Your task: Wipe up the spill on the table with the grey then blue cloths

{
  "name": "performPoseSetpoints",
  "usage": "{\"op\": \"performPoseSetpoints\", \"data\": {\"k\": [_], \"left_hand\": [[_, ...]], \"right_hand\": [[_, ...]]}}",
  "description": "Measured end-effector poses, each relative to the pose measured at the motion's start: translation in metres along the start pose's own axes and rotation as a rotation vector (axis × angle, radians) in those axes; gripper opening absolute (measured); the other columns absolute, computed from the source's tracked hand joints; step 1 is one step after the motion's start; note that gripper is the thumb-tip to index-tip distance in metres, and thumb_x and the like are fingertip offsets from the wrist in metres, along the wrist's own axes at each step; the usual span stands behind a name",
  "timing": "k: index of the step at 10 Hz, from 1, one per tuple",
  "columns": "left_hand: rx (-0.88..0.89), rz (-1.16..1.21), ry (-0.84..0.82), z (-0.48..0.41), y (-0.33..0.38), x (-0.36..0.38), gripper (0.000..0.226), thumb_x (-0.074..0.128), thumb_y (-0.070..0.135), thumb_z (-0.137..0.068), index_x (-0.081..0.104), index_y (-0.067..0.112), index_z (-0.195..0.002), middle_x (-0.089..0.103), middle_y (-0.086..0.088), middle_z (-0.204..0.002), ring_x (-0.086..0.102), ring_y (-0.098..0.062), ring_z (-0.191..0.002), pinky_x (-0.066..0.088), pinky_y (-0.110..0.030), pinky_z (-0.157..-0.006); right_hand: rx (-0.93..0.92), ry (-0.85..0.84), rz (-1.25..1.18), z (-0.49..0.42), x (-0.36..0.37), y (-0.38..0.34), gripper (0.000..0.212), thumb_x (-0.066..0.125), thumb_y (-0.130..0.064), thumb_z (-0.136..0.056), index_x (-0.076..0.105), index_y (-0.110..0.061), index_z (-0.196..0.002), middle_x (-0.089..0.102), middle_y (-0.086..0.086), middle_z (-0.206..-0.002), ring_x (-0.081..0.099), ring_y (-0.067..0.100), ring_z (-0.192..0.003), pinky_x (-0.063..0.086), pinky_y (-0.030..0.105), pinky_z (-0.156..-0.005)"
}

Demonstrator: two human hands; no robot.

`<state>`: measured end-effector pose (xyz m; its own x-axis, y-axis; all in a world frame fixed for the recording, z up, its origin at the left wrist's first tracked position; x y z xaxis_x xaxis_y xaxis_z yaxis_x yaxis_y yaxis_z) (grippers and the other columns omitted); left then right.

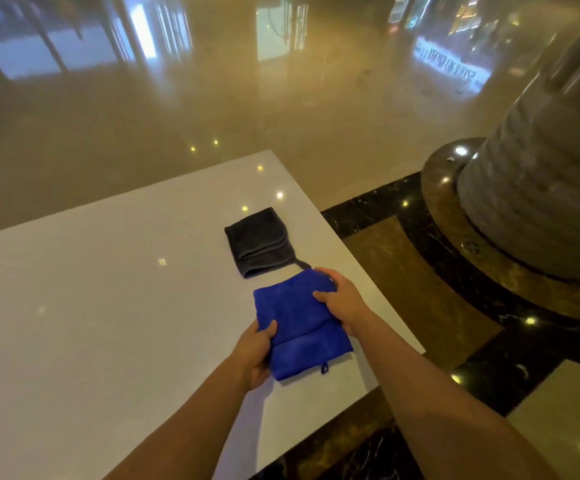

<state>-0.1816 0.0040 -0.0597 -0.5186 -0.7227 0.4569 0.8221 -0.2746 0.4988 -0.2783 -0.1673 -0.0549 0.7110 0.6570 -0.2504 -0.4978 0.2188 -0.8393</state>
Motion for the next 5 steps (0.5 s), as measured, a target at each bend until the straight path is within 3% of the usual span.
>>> {"op": "performPoseSetpoints", "data": {"k": [1,2,3,4,5], "left_hand": [[-0.048,-0.018,0.03,-0.011,-0.001,-0.005,0.031,0.062,0.014,-0.094,0.06,0.017,-0.125,0.075,-0.012,-0.116,0.072,-0.035,-0.102,0.062,-0.048,-0.073],[-0.073,-0.347,0.227,-0.007,0.009,-0.008,0.037,0.071,0.017,-0.089,0.055,0.012,-0.122,0.069,-0.014,-0.112,0.07,-0.037,-0.097,0.062,-0.053,-0.073],[0.019,-0.933,0.409,0.01,0.032,-0.011,0.038,0.071,0.032,-0.087,0.052,0.013,-0.113,0.063,-0.009,-0.107,0.065,-0.023,-0.09,0.058,-0.036,-0.073],[0.186,-1.417,0.515,0.036,0.081,-0.016,0.04,0.065,0.041,-0.091,0.054,0.016,-0.12,0.063,-0.009,-0.119,0.059,-0.019,-0.094,0.047,-0.028,-0.076],[0.439,-1.635,0.709,0.076,0.156,-0.02,0.053,0.055,0.05,-0.093,0.048,0.015,-0.132,0.064,-0.01,-0.121,0.063,-0.026,-0.104,0.046,-0.032,-0.074]], "right_hand": [[-0.005,-0.009,0.082,-0.023,-0.001,0.006,0.055,0.064,-0.006,-0.097,0.047,-0.022,-0.148,0.054,0.009,-0.147,0.054,0.028,-0.13,0.054,0.044,-0.104],[0.039,0.054,0.215,-0.032,-0.005,0.007,0.057,0.063,-0.009,-0.098,0.043,-0.021,-0.15,0.056,0.01,-0.144,0.057,0.028,-0.126,0.054,0.04,-0.101],[-0.015,0.144,0.476,-0.027,-0.006,-0.01,0.054,0.061,-0.014,-0.1,0.042,-0.018,-0.151,0.054,0.011,-0.147,0.055,0.03,-0.13,0.05,0.04,-0.102],[-0.187,0.04,0.599,-0.014,0.01,-0.06,0.045,0.058,-0.019,-0.102,0.049,-0.016,-0.146,0.063,0.012,-0.134,0.062,0.025,-0.114,0.053,0.039,-0.097],[-0.415,-0.183,0.708,0.001,0.046,-0.138,0.047,0.052,-0.031,-0.104,0.047,-0.014,-0.148,0.067,0.012,-0.127,0.063,0.026,-0.112,0.053,0.042,-0.098]]}}
Point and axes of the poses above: each hand's wrist, its own z-axis away from the middle knuckle, its own x-axis out of the palm, y = z × x, the point moved 1 cm from there along -z, towards the middle knuckle
